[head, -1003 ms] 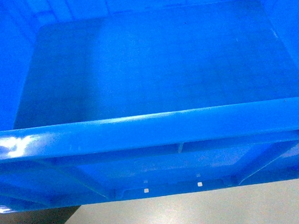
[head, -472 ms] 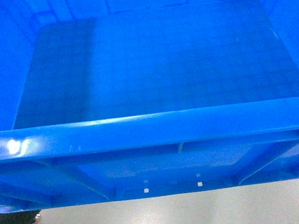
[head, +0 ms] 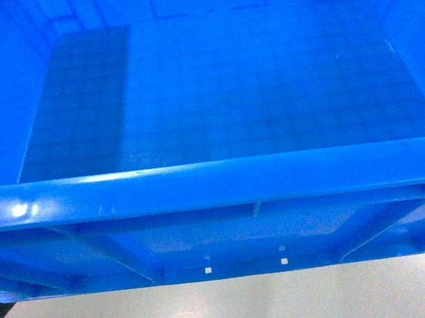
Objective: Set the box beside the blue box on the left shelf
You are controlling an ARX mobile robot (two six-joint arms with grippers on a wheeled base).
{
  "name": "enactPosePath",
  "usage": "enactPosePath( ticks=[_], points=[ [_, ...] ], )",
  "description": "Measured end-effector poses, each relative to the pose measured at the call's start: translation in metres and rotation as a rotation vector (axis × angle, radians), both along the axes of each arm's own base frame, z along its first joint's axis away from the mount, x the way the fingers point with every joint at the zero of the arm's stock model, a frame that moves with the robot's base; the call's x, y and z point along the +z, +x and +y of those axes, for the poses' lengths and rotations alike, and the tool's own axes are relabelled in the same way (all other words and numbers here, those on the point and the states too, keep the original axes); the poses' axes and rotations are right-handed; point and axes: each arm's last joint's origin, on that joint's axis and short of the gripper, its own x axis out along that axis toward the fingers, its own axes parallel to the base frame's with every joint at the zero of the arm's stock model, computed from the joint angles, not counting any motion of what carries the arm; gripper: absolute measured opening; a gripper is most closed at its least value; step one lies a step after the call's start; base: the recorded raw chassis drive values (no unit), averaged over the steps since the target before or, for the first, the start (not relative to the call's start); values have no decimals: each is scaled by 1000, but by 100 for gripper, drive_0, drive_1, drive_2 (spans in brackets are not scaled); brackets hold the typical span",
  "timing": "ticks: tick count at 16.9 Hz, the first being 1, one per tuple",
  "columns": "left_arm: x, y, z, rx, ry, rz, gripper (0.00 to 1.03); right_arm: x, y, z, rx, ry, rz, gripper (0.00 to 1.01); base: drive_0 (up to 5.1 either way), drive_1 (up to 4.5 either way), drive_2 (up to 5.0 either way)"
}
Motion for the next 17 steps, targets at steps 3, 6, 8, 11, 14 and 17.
enactPosePath(
  ticks=[3, 6, 8, 11, 14, 17],
  points=[
    [0, 0, 0, 0, 0, 0, 21, 0, 0, 0, 0, 0, 0, 21, -160, -160, -160],
    [0, 0, 0, 0, 0, 0, 21, 0, 0, 0, 0, 0, 0, 21, -169, -169, -169],
    [0, 0, 0, 0, 0, 0, 21, 0, 0, 0, 0, 0, 0, 21, -154, -154, -154],
    [0, 0, 0, 0, 0, 0, 21, 0, 0, 0, 0, 0, 0, 21, -143, -143, -143],
    [0, 0, 0, 0, 0, 0, 21, 0, 0, 0, 0, 0, 1, 21, -163, -163, -163],
    [0, 0, 0, 0, 0, 0, 21, 0, 0, 0, 0, 0, 0, 21, -111, -55, -166]
  ],
)
